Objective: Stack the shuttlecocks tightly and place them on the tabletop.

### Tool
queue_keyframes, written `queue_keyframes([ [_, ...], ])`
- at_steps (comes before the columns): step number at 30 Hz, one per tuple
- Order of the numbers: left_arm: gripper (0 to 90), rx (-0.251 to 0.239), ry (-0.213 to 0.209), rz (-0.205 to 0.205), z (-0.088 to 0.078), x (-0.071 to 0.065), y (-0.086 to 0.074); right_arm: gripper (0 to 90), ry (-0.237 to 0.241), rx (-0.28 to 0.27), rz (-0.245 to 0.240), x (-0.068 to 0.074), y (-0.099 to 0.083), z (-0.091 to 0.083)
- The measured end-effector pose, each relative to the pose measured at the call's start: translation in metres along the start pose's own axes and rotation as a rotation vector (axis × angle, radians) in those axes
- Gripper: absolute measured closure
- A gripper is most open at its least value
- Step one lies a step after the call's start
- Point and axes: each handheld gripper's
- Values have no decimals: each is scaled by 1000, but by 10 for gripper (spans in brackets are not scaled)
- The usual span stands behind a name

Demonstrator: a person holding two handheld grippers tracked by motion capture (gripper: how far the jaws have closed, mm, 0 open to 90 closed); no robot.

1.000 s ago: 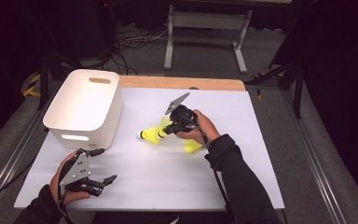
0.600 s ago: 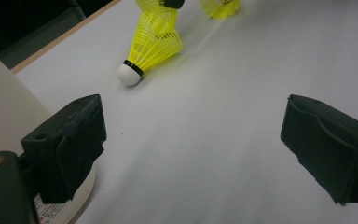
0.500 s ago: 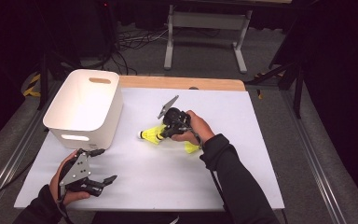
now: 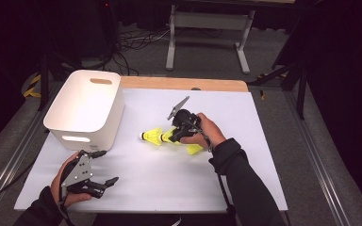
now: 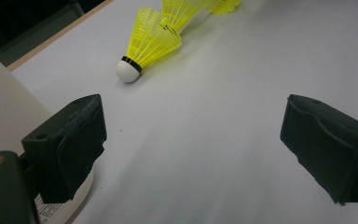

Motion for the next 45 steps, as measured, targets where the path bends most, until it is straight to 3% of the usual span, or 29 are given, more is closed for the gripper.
queue_keyframes([
  [9, 78, 9, -5, 9, 1, -1, 1, 876, 7, 0, 8, 10, -5, 5],
  [15, 80, 13, -6, 12, 2, -2, 1, 900, -25, -21, 16, 15, -6, 6],
  [23, 84, 10, -7, 8, 2, -2, 1, 900, -66, -145, 126, 23, -12, 6],
  [26, 85, 9, -7, 7, 2, -3, 2, 900, -49, -188, 157, 28, -13, 9],
  [34, 85, 10, -8, 10, 3, -3, 3, 900, -48, -246, 226, 33, -13, 23],
  [37, 85, 10, -9, 10, 2, -3, 2, 894, -58, -245, 239, 35, -13, 31],
  [45, 85, 8, -11, 8, 2, -4, 3, 839, -84, -189, 212, 39, -9, 43],
])
Point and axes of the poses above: each handheld gripper's, and its own axes: z roughly forward along the jaws, y roughly out of its top, x roughly to its left, and after that the axes turned 1 degree about z, right-handed
